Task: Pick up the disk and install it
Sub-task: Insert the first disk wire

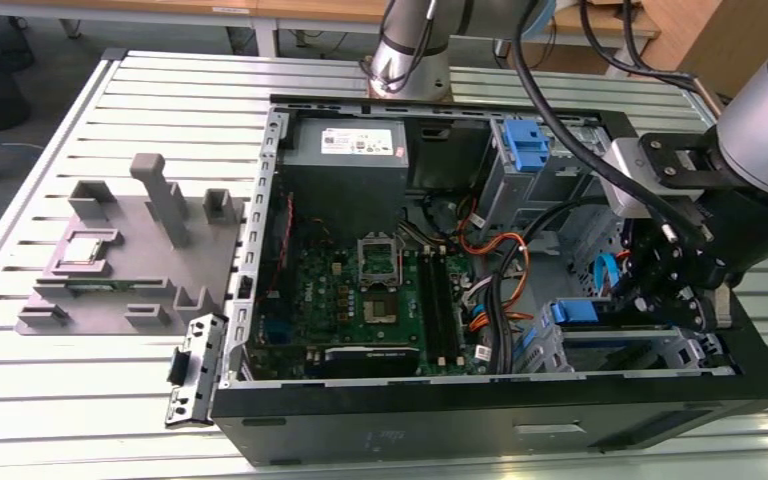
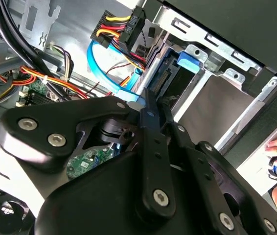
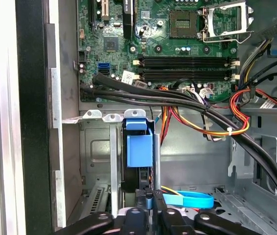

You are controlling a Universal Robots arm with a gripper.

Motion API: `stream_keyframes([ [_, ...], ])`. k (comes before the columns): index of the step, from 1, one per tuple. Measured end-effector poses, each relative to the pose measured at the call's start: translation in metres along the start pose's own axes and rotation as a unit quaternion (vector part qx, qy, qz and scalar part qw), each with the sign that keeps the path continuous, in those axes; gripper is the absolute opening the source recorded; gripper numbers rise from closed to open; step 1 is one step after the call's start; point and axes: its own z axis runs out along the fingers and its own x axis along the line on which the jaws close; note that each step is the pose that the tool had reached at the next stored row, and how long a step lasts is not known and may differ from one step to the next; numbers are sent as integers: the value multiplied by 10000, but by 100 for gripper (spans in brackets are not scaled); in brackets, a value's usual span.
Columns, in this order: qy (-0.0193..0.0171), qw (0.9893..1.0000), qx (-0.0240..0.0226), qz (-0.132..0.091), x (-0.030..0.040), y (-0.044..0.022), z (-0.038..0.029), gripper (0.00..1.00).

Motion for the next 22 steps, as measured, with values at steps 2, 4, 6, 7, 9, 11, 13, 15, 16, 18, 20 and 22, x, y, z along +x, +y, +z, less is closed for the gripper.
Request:
stream_keyframes([
  [2, 1, 10000, 0, 0, 0, 0, -1, 24],
  [4, 2, 10000, 0, 0, 0, 0, -2, 24],
  [6, 3, 10000, 0, 0, -1, -1, -14, 24],
  [7, 1, 10000, 0, 0, -2, -1, -26, 24],
  [9, -1, 10000, 0, 0, -4, -3, -64, 24],
  [11, 0, 10000, 0, 0, -7, -5, -108, 24],
  [13, -1, 10000, 0, 0, -10, -7, -156, 24],
  [15, 0, 10000, 0, 0, -13, -9, -199, 24],
  [16, 0, 10000, 0, 0, -13, -10, -208, 24],
  [18, -6, 10000, 0, 0, -14, -14, -208, 24],
  [20, -14, 10000, -1, 1, -15, -47, -206, 24],
  [22, -18, 10000, -1, 1, -17, -107, -203, 24],
])
